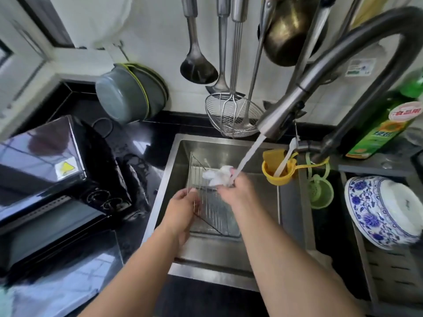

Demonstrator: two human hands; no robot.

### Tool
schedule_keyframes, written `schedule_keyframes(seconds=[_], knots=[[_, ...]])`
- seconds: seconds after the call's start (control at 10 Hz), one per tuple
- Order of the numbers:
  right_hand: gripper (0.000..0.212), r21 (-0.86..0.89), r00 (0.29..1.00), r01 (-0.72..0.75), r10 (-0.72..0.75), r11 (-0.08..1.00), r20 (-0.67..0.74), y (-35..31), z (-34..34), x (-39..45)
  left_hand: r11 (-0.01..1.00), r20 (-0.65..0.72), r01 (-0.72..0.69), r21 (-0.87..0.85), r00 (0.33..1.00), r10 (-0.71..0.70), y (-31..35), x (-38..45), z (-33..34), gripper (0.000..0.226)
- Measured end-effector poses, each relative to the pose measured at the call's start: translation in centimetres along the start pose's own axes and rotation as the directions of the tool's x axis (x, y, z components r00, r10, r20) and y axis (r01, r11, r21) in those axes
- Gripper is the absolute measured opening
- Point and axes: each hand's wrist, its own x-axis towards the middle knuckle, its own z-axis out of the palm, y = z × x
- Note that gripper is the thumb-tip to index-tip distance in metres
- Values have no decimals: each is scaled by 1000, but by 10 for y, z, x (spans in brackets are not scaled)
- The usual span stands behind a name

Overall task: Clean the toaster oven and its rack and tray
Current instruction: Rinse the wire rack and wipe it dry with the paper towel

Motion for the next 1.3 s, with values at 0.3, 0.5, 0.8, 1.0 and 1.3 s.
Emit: schedule_keyframes(seconds=[0.3,0.5,0.8,1.0,1.3], knots=[[28,952,920,-225,366,205,139,31,12,12,999,22,36,-28,999,-36,-14,5,-33,11],[34,928,893,-286,417,238,169,20,15,26,997,63,62,-53,996,-59,-17,8,-35,9],[28,716,952,-175,301,675,-51,24,22,26,993,75,97,-70,993,-91,-27,11,-34,7],[21,549,965,-255,175,796,194,16,15,17,990,121,123,-71,986,-114,-21,20,-13,11],[18,82,991,-137,136,987,12,29,-51,2,969,199,203,-139,965,-174,-11,46,32,17]])
